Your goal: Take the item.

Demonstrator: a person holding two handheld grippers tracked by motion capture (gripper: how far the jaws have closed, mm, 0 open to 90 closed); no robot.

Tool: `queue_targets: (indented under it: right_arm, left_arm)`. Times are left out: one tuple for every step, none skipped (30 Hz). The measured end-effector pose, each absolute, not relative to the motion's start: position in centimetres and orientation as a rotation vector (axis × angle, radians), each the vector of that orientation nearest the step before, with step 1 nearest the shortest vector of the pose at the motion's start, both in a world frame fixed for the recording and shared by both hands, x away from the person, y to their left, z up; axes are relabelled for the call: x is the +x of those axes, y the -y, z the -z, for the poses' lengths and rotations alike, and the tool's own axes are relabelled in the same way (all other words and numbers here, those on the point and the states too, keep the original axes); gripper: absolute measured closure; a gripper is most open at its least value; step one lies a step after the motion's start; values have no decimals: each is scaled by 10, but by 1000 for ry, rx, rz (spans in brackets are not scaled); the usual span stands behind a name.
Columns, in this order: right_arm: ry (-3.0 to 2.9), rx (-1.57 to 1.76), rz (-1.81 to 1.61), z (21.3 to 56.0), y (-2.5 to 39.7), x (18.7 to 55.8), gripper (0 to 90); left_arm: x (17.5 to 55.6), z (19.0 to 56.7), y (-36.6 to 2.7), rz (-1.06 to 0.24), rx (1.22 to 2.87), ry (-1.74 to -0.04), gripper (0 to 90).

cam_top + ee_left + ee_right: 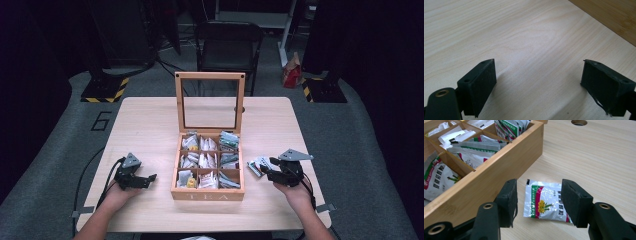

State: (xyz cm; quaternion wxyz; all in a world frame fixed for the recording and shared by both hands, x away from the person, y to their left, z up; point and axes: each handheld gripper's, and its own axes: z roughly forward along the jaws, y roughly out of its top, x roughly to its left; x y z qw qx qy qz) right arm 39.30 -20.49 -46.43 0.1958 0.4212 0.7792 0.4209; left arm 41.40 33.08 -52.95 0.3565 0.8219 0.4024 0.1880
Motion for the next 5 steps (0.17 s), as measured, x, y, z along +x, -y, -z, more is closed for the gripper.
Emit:
queue_targets:
  right_arm:
    - [-2184,1183,-1178,466,205,393,468]
    - [-2183,1186,-1175,467,206,393,468]
    - [-2183,1186,-1175,467,206,393,468]
    - [-2189,1179,-1158,470,206,392,469]
    - [-2189,1179,-1158,470,206,392,469]
  left_arm:
    - [414,530,-331,-480,2119,-1043,122]
    - [414,530,-331,-483,2121,-1040,123]
    - [414,530,-331,-483,2121,-1040,122]
    - [414,530,-331,-483,2120,-1041,123]
    - [414,530,-331,-483,2120,-1041,122]
